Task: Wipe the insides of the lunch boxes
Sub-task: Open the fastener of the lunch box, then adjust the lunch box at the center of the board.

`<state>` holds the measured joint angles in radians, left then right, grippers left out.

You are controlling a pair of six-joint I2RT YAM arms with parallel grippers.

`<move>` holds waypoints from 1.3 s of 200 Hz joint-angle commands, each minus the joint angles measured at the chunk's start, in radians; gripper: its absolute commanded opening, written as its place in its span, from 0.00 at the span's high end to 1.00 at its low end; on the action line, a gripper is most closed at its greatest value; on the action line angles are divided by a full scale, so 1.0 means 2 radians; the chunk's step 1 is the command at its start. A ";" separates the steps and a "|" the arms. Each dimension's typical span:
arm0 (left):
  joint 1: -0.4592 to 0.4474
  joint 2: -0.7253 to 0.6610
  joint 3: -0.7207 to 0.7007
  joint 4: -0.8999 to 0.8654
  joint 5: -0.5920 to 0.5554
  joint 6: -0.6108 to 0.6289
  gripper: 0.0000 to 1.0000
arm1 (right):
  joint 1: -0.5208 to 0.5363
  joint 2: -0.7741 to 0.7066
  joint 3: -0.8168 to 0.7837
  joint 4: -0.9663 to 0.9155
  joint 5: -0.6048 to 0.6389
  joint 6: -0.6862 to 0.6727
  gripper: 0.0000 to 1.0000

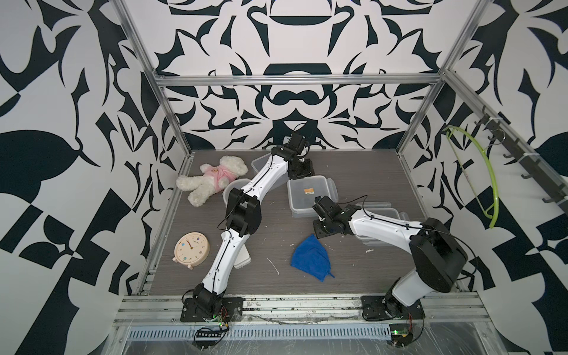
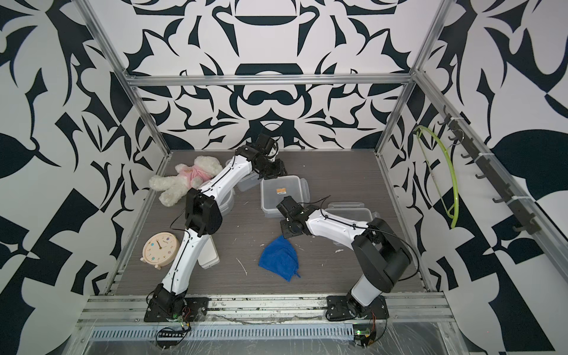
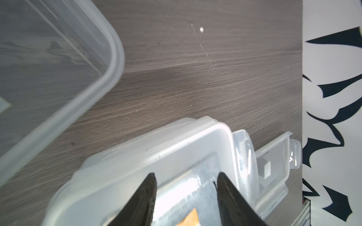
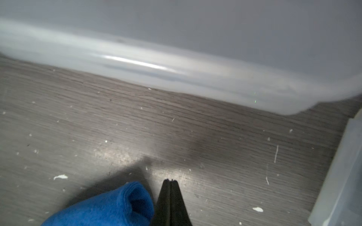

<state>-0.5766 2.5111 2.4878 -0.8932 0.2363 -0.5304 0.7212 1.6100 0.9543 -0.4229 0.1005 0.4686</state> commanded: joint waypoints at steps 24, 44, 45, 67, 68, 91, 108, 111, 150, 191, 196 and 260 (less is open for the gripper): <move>-0.001 0.026 0.011 -0.010 -0.008 0.015 0.47 | -0.008 0.002 0.017 0.039 0.072 0.010 1.00; -0.001 0.022 0.001 -0.016 -0.033 0.023 0.47 | -0.029 0.016 0.031 0.045 0.070 0.003 1.00; -0.001 0.022 0.001 -0.016 -0.034 0.024 0.47 | -0.031 0.017 0.032 0.045 0.069 0.002 1.00; -0.003 0.011 -0.011 -0.024 -0.035 0.020 0.48 | -0.072 0.031 0.041 0.061 0.029 0.000 1.00; -0.003 0.011 -0.012 -0.025 -0.035 0.020 0.48 | -0.075 0.032 0.041 0.062 0.027 -0.001 1.00; -0.015 -0.015 -0.035 -0.031 -0.046 0.021 0.49 | -0.119 0.049 0.061 0.069 0.004 -0.010 1.00; -0.022 -0.035 -0.052 -0.032 -0.048 0.021 0.49 | -0.147 0.067 0.088 0.067 -0.004 -0.025 1.00; -0.023 -0.038 -0.054 -0.032 -0.048 0.020 0.48 | -0.152 0.071 0.094 0.067 -0.006 -0.028 1.00; -0.029 -0.059 -0.055 -0.040 -0.043 0.018 0.48 | -0.209 0.147 0.187 0.041 -0.032 -0.050 1.00; -0.021 -0.060 -0.022 -0.056 -0.073 0.032 0.47 | -0.249 0.168 0.208 0.051 -0.116 -0.067 1.00; -0.020 -0.059 -0.020 -0.054 -0.073 0.033 0.47 | -0.252 0.159 0.198 0.064 -0.131 -0.072 1.00; -0.005 -0.031 0.023 -0.046 -0.089 0.029 0.45 | -0.274 0.030 0.059 0.208 -0.262 -0.022 0.78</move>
<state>-0.6041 2.4378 2.4962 -0.9710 0.0902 -0.4747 0.1749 1.7485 1.0992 -0.1482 -0.2943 0.3729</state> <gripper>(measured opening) 0.552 0.211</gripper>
